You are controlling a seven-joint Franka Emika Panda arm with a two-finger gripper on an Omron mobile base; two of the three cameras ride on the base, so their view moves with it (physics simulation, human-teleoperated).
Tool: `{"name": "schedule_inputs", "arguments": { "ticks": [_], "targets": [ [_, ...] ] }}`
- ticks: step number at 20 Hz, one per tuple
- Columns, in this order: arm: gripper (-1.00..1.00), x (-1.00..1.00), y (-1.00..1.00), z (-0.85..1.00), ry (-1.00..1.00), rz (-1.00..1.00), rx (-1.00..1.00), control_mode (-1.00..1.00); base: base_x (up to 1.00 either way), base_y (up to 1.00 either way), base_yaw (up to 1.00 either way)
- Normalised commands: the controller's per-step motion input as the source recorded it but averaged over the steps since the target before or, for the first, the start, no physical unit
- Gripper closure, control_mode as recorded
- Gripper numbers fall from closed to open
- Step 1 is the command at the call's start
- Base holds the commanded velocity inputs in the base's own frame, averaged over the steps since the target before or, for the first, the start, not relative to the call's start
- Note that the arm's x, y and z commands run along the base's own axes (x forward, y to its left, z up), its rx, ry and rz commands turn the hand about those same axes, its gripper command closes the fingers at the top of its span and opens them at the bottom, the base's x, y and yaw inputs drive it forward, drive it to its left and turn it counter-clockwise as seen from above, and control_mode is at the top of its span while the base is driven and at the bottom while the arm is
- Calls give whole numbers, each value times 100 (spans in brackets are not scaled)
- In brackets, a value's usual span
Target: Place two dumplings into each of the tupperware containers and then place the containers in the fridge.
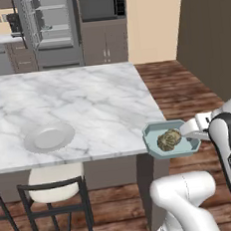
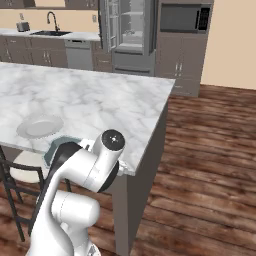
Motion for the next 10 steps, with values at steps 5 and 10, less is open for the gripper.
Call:
{"name": "schedule_inputs", "arguments": {
  "ticks": [5, 10],
  "targets": [
    [100, 0, 0, 0, 0, 0, 0, 100, 5, -93, -3],
    [100, 0, 0, 0, 0, 0, 0, 100, 28, -98, -7]
  ]
}}
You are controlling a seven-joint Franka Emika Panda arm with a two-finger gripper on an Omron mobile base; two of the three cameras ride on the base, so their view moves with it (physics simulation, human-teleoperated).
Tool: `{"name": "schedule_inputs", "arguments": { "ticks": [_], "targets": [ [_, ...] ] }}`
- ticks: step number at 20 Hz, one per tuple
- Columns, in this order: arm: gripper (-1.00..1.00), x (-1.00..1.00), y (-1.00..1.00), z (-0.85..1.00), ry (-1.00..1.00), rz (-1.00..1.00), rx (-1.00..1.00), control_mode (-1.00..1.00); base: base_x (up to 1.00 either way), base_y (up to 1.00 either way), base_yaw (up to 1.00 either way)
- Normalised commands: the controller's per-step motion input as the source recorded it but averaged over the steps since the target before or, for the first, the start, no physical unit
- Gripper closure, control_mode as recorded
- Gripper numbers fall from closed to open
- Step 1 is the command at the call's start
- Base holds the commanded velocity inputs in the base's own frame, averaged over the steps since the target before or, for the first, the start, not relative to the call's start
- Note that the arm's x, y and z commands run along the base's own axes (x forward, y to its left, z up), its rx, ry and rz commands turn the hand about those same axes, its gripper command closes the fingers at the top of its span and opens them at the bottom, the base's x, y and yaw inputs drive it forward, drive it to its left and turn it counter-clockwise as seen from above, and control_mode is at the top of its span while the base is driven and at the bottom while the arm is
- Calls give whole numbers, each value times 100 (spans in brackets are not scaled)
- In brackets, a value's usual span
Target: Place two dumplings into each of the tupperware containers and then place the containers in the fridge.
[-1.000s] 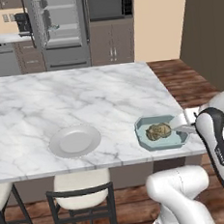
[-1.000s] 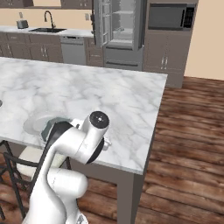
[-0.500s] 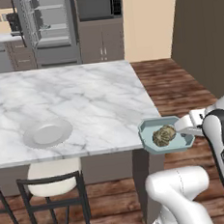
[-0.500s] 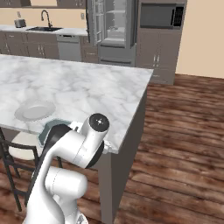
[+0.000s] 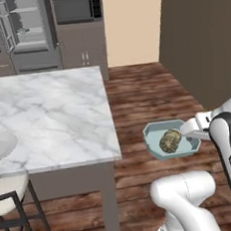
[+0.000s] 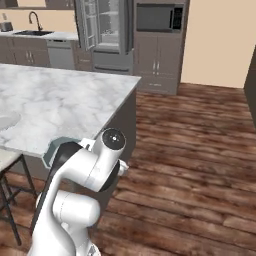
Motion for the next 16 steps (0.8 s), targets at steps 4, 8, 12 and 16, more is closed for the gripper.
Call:
{"name": "schedule_inputs", "arguments": {
  "ticks": [4, 8, 12, 16],
  "targets": [
    [100, 0, 0, 0, 0, 0, 0, 100, 78, -92, -7],
    [100, 0, 0, 0, 0, 0, 0, 100, 100, -72, -4],
    [100, 0, 0, 0, 0, 0, 0, 100, 100, -49, 0],
    [100, 0, 0, 0, 0, 0, 0, 100, 100, -37, 0]
  ]
}}
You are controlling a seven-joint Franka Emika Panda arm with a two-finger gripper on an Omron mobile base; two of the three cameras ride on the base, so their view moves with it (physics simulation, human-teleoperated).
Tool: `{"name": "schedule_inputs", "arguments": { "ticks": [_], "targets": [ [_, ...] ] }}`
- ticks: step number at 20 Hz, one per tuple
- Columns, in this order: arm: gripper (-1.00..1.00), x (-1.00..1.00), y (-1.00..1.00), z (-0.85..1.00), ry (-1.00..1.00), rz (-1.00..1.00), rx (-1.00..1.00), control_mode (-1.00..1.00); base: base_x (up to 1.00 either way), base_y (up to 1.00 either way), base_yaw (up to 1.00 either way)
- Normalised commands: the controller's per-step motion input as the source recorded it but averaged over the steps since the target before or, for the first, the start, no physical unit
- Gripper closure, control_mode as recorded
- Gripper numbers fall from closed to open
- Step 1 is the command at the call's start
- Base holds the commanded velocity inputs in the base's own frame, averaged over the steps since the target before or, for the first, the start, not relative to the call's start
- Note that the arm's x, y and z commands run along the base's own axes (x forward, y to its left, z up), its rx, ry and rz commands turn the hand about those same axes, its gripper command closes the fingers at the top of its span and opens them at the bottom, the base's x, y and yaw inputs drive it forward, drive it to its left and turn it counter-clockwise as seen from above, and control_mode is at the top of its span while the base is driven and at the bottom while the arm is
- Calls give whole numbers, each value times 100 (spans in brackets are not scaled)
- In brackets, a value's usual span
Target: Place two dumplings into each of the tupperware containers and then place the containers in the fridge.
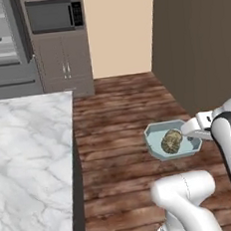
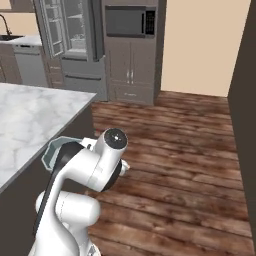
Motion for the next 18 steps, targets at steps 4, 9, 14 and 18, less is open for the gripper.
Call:
{"name": "schedule_inputs", "arguments": {
  "ticks": [4, 9, 14, 18],
  "targets": [
    [100, 0, 0, 0, 0, 0, 0, 100, 100, -35, 0],
    [100, 0, 0, 0, 0, 0, 0, 100, 100, -28, 0],
    [100, 0, 0, 0, 0, 0, 0, 100, 100, -19, 5],
    [100, 0, 0, 0, 0, 0, 0, 100, 100, -7, 12]
  ]
}}
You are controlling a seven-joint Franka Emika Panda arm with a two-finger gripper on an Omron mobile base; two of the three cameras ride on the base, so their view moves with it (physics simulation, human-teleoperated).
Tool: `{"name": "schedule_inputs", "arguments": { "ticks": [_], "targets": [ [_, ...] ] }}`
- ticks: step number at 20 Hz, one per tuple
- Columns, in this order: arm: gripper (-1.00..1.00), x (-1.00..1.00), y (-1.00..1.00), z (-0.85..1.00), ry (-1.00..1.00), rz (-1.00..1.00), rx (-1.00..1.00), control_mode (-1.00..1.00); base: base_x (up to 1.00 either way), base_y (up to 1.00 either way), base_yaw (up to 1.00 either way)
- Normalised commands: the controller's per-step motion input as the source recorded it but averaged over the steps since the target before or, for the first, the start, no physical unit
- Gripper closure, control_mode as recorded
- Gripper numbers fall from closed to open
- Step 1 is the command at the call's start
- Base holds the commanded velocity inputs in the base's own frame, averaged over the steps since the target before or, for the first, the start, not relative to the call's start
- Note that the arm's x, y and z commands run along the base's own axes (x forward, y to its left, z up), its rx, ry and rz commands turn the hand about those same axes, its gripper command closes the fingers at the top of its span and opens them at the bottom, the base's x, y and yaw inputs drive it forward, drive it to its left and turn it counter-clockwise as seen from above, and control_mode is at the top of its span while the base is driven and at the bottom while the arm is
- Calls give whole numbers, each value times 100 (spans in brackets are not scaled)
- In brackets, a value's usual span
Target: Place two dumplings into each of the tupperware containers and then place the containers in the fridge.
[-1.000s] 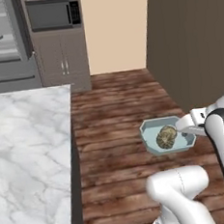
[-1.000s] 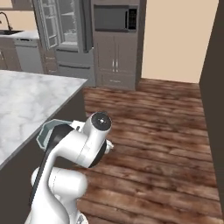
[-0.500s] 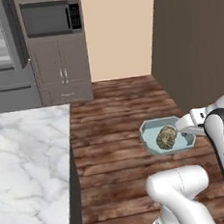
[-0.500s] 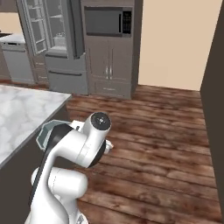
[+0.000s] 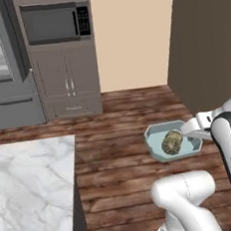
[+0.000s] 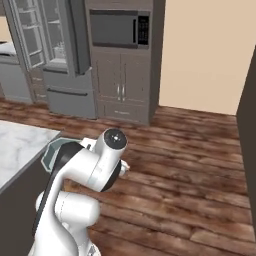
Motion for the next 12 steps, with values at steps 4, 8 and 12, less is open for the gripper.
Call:
{"name": "schedule_inputs", "arguments": {
  "ticks": [4, 8, 12],
  "targets": [
    [100, 0, 0, 0, 0, 0, 0, 100, 100, -2, 14],
    [100, 0, 0, 0, 0, 0, 0, 100, 100, 0, 20],
    [100, 0, 0, 0, 0, 0, 0, 100, 100, 0, 25]
  ]
}}
